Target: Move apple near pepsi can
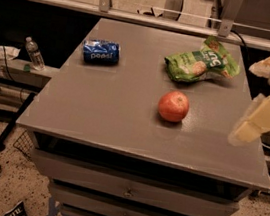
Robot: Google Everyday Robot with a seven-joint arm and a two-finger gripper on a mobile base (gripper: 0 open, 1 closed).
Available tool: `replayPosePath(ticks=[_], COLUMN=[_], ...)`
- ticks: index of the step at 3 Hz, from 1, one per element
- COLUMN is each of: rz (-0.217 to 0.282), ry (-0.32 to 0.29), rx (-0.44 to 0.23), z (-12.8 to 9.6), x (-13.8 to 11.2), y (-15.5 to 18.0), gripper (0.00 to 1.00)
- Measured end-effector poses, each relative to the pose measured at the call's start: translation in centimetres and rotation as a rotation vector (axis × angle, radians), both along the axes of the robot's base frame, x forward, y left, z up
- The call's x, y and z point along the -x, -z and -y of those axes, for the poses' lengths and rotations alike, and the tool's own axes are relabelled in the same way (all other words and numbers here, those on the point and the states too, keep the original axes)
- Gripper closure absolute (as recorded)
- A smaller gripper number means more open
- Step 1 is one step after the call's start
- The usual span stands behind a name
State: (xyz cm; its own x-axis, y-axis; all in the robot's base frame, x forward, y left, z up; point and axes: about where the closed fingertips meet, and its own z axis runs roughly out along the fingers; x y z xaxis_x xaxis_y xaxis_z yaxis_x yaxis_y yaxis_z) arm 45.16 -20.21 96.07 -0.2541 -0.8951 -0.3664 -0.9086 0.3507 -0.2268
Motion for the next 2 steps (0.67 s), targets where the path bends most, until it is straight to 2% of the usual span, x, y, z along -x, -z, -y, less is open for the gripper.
replayPosePath(ticks=[1,2], rz=[0.032,0.09], ry=[0.07,0.083], rx=[-0.189,-0.207], z=[-2.5,-2.7], x=[-2.6,-3.7], y=[2.5,1.3], gripper=[0.0,0.0])
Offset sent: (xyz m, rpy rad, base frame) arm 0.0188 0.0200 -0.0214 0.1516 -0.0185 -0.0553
